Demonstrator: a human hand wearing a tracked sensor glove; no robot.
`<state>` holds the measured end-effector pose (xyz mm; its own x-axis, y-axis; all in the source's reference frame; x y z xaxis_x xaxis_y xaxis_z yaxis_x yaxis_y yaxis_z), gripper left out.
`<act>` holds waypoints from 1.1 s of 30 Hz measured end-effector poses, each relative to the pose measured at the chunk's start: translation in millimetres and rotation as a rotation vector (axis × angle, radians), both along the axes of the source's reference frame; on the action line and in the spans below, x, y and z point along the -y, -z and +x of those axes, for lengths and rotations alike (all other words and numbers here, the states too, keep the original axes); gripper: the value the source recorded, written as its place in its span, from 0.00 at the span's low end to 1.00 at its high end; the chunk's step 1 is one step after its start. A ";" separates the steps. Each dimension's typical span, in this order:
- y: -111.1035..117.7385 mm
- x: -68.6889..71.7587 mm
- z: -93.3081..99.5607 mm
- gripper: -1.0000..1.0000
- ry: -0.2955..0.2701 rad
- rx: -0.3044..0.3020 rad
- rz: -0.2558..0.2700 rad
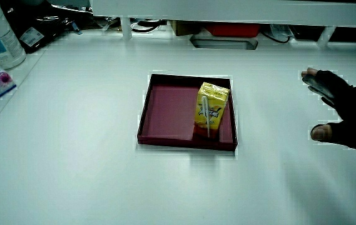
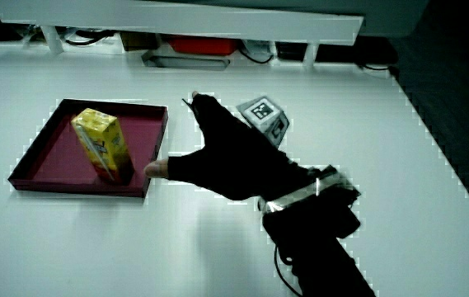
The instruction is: Pick ice redtea
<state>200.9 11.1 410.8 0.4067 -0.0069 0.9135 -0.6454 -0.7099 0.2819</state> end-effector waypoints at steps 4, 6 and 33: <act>-5.0 1.0 -5.6 0.50 -0.003 -0.112 -0.077; -5.4 1.8 -11.8 0.50 -0.005 -0.149 -0.126; -57.5 33.6 -109.1 0.50 0.005 0.079 -0.158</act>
<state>91.9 -22.5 468.3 0.3335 0.1374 0.9327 -0.6731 -0.6580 0.3376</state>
